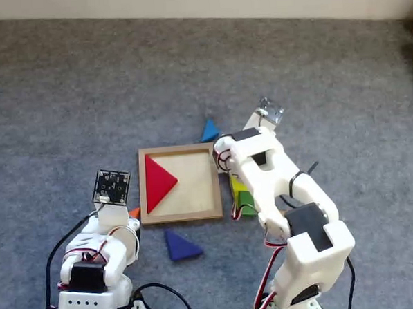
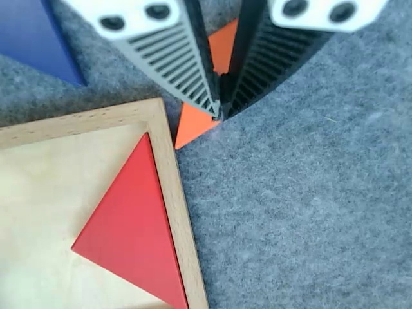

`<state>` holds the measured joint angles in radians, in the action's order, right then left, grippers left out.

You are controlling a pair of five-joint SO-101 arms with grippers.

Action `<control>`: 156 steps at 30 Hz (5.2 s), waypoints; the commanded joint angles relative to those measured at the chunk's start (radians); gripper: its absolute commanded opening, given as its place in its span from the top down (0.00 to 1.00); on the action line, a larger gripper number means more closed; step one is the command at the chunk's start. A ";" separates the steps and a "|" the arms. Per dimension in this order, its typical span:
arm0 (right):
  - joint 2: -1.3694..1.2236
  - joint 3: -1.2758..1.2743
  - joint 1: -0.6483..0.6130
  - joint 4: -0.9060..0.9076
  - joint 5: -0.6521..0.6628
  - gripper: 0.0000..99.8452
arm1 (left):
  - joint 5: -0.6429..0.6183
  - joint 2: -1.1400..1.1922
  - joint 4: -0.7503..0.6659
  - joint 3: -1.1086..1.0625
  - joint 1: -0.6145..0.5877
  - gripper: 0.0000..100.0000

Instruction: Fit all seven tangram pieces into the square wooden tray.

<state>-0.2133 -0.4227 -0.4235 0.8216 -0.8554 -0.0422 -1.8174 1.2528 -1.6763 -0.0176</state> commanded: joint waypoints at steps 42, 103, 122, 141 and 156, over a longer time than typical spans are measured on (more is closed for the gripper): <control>0.051 0.048 0.041 0.004 0.127 0.71 | -0.009 0.001 0.005 -0.021 -0.004 0.99; 0.022 0.047 -0.045 0.104 0.269 0.70 | -0.009 0.001 0.005 -0.021 -0.004 0.99; 0.022 0.047 -0.045 0.102 0.269 0.70 | -0.009 0.001 0.005 -0.021 -0.004 0.99; 0.022 0.047 -0.045 0.102 0.269 0.70 | -0.009 0.001 0.005 -0.021 -0.004 0.99; 0.044 0.088 -0.045 0.239 0.269 0.68 | -0.009 0.001 0.005 -0.021 -0.004 0.99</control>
<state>-0.1964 -0.3905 -0.4496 1.0058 -0.5992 -0.0422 -1.8174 1.2528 -1.6763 -0.0176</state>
